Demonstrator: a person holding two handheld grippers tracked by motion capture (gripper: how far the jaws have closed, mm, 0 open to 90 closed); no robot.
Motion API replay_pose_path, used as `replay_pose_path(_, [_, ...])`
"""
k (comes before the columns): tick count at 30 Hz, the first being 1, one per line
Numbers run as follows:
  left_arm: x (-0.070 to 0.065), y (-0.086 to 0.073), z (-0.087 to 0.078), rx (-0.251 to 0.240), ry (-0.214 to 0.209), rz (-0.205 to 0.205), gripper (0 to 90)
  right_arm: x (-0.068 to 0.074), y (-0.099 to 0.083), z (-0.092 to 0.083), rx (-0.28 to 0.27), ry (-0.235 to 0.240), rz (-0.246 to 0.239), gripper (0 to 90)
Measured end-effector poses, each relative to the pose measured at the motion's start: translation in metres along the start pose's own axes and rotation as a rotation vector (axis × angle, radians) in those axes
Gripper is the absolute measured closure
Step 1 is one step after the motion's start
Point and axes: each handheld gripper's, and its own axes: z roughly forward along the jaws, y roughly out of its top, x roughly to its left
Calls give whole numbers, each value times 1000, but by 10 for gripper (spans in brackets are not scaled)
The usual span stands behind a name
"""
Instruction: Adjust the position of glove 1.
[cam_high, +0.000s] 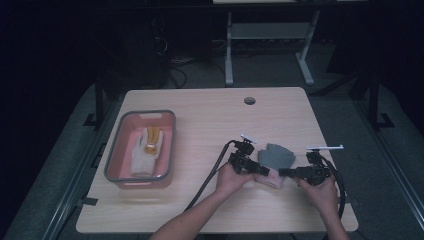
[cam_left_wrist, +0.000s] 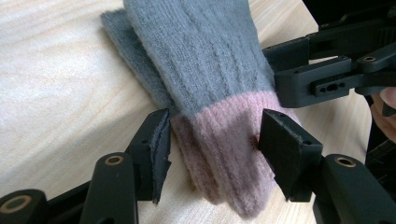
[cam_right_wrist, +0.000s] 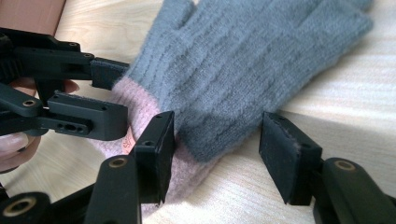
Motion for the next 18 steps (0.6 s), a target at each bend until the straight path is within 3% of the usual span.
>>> replay_pose_path(4, [2, 0, 2, 7, -5, -1, 437, -1, -2, 1, -17, 12, 22, 479])
replay_pose_path(9, [5, 1, 4, -5, -26, -52, 475, 0, -4, 4, -33, 34, 46, 531])
replay_pose_path(12, [5, 2, 4, 8, -17, -27, 480, -1, -5, 7, -39, 61, 59, 574])
replay_pose_path(18, [10, 3, 5, -5, -54, -77, 527, -5, -7, 11, -49, 114, 98, 626])
